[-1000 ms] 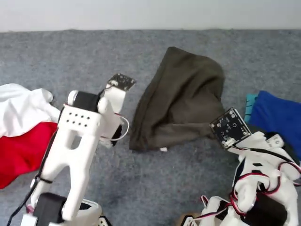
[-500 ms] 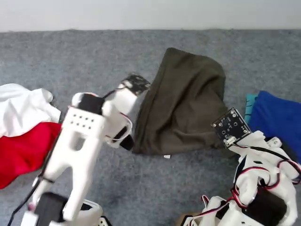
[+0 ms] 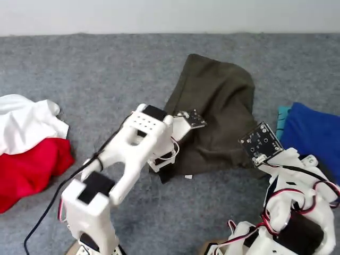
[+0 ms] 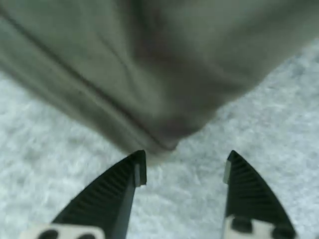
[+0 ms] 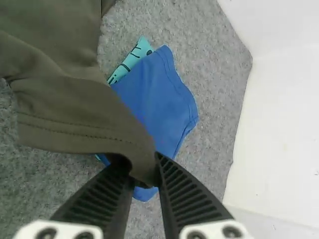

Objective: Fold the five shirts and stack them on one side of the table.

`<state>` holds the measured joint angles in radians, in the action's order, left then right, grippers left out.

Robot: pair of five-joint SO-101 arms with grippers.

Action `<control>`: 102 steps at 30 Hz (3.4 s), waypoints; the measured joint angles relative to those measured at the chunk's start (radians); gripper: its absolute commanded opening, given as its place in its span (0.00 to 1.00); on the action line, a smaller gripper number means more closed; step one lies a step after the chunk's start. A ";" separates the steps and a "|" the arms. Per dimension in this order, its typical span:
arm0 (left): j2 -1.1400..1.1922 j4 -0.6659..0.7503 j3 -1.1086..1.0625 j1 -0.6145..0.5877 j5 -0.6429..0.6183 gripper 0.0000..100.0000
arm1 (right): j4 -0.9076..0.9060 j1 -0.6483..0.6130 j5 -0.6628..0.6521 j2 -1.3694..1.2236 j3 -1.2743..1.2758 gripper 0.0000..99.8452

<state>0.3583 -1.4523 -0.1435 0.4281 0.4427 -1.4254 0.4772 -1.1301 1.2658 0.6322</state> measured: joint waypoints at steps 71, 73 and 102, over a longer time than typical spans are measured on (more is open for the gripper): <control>-1.232 0.216 0.520 -0.350 0.377 0.01 | 1.007 -0.150 -0.057 0.000 -0.351 0.01; -1.249 0.216 0.520 -0.397 0.379 0.01 | 0.987 -0.150 -0.057 0.002 -0.390 0.01; -1.307 0.107 0.150 -0.491 0.385 0.01 | 0.692 -0.298 -0.127 -0.414 -0.568 0.01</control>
<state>-0.9490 -1.3449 0.0069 -0.0629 0.8278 -0.7334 0.1795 -1.2574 0.8516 0.0644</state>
